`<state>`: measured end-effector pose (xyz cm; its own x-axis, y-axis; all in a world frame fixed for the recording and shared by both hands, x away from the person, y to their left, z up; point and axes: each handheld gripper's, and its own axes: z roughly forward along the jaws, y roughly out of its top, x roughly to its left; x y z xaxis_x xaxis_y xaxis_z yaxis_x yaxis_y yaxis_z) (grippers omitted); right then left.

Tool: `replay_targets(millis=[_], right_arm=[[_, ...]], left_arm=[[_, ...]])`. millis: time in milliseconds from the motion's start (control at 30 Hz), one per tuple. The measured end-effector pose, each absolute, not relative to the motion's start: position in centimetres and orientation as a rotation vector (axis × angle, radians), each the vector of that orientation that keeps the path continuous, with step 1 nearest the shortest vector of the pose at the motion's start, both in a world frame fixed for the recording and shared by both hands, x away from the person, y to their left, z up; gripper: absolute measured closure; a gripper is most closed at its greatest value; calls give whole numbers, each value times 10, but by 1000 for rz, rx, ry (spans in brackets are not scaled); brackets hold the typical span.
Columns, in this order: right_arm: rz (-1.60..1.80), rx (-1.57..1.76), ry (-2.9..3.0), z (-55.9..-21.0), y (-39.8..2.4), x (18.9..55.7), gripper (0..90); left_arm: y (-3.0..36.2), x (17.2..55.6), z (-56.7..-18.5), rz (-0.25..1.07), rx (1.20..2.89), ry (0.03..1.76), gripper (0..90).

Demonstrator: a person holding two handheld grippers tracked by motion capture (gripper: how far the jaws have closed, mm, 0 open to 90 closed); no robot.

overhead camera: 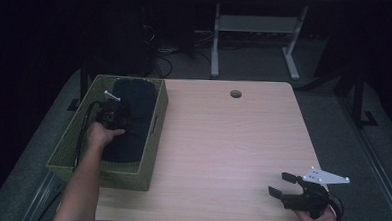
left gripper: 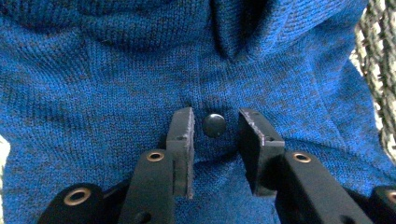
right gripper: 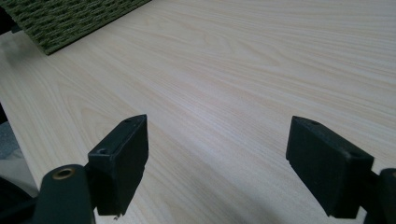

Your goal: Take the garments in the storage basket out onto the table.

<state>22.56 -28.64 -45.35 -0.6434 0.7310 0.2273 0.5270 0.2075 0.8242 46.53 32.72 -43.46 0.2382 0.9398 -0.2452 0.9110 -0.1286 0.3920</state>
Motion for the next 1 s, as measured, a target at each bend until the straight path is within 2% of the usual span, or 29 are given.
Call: replay_targets(millis=[233, 467, 500, 533, 1000], right_arm=[[1409, 1203, 2268, -453, -286, 226, 208], [1414, 1202, 2268, -454, -285, 227, 207], [1414, 1202, 2268, -454, -285, 227, 207], [1412, 1199, 2271, -454, -285, 227, 208], [1417, 1188, 2278, -453, -284, 227, 207]], left_arm=[[323, 468, -431, 82, 2099, 1715, 744], [322, 468, -428, 73, 2085, 1756, 764], [322, 468, -428, 73, 2085, 1756, 840], [324, 467, -422, 82, 2050, 1738, 852], [323, 457, -402, 106, 2062, 1686, 857]])
